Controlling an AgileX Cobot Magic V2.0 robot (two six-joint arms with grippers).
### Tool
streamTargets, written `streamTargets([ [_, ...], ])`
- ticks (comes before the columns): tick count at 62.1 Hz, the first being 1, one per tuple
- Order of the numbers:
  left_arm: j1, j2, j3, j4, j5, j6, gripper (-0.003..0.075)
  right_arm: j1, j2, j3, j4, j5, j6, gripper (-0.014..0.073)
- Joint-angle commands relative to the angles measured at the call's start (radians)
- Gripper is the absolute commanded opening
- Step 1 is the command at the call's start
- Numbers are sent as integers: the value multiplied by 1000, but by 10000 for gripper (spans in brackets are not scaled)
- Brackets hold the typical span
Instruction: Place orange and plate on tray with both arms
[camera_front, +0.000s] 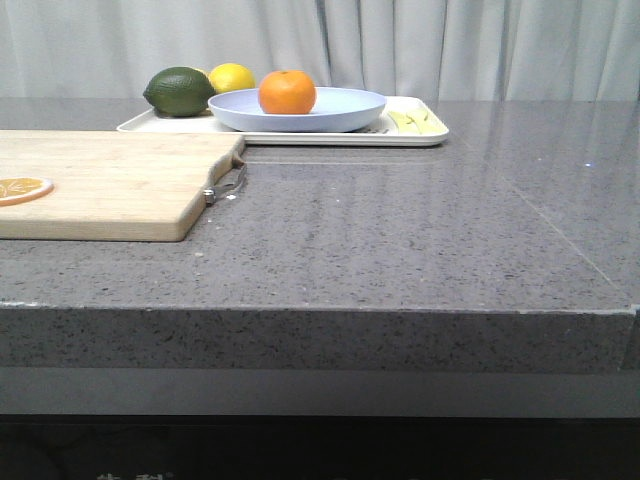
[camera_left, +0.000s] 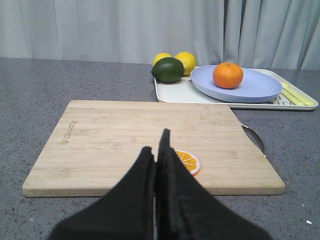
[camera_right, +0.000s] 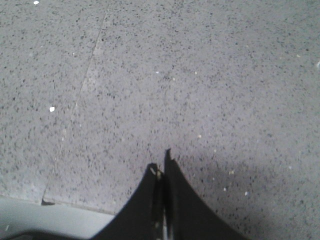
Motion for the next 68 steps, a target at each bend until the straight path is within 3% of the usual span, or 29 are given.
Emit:
streamTargets([
  [1,1,13,-26,-7,-83,-10,-18,-1,-157,121,-15,-210,-12,-69],
  [11,1,13,-26,-7,-83,-10,-18,-1,-397,310,-16,-397,-11,-69],
  [24,1,13,-26,-7,-83,-10,-18,-1,-562,382,-16,-491,-11,-69],
  [68,1,13,-26,-7,-83,-10,-18,-1,-571,383,-16,-487,-11,-69],
])
